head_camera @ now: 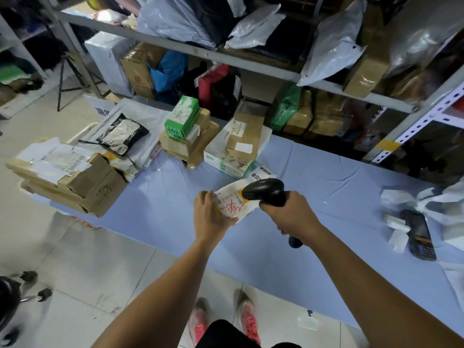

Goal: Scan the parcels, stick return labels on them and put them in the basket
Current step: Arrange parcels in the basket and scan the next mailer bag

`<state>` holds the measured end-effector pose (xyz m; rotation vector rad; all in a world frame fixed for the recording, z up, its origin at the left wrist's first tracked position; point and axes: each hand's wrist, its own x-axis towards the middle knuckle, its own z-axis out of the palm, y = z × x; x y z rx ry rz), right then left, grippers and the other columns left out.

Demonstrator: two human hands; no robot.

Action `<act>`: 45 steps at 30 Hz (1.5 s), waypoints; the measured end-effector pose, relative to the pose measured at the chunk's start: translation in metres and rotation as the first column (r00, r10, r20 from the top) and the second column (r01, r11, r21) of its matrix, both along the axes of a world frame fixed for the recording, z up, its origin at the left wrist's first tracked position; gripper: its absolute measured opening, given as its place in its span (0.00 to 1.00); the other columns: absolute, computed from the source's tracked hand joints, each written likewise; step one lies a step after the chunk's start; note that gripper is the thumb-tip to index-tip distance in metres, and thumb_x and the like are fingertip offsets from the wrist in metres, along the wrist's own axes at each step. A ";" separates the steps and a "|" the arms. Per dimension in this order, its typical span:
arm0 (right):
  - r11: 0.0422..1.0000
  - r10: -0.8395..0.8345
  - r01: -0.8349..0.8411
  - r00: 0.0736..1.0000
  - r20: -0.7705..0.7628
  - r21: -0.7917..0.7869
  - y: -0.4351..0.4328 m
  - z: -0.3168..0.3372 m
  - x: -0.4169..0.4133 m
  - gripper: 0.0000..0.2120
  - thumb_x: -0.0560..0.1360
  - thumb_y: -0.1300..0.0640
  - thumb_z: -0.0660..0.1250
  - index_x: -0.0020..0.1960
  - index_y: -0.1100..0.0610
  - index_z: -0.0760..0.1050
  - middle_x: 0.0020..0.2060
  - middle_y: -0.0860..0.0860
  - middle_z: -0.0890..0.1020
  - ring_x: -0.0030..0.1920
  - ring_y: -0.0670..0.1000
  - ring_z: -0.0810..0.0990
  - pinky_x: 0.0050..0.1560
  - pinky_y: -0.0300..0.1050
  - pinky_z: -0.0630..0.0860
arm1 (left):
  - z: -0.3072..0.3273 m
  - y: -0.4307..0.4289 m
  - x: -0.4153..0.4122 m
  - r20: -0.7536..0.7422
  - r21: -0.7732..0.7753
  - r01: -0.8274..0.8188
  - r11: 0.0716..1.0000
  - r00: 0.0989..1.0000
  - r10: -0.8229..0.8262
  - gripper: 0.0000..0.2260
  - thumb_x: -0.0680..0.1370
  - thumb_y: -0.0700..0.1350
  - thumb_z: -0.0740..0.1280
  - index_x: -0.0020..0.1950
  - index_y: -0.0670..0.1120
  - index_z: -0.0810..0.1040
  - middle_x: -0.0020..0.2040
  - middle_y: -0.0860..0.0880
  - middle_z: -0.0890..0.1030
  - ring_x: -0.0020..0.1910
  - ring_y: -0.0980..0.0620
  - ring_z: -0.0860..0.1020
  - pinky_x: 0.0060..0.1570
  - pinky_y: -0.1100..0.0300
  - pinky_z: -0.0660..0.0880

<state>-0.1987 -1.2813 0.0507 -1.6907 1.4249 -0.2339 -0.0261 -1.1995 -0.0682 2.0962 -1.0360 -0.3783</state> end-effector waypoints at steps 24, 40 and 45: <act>0.981 -0.196 0.194 0.970 -0.141 -0.027 -0.006 -0.046 -0.054 0.13 0.77 0.52 0.65 0.58 0.59 0.71 0.48 0.56 0.80 0.49 0.60 0.80 0.47 0.53 0.77 | 0.004 0.003 0.023 -0.121 0.139 0.258 0.956 0.963 -0.242 0.40 0.56 0.51 0.85 0.65 0.48 0.73 0.57 0.57 0.70 0.56 0.54 0.72 0.51 0.68 0.72; 0.996 -0.070 0.029 0.815 -0.575 -0.080 -0.051 -0.144 -0.067 0.22 0.73 0.41 0.70 0.60 0.52 0.70 0.56 0.51 0.80 0.60 0.55 0.76 0.54 0.48 0.69 | 0.031 -0.042 0.024 -0.061 0.273 0.374 0.886 0.926 -0.372 0.30 0.68 0.60 0.76 0.67 0.51 0.75 0.57 0.55 0.75 0.55 0.54 0.75 0.56 0.59 0.74; 0.998 -0.068 0.060 0.829 -0.555 -0.034 -0.052 -0.144 -0.069 0.23 0.72 0.40 0.69 0.61 0.51 0.70 0.56 0.50 0.81 0.58 0.55 0.77 0.53 0.48 0.69 | 0.033 -0.099 0.008 -0.057 0.205 0.280 0.938 0.960 -0.274 0.11 0.76 0.47 0.71 0.57 0.45 0.81 0.55 0.48 0.81 0.53 0.49 0.79 0.49 0.59 0.73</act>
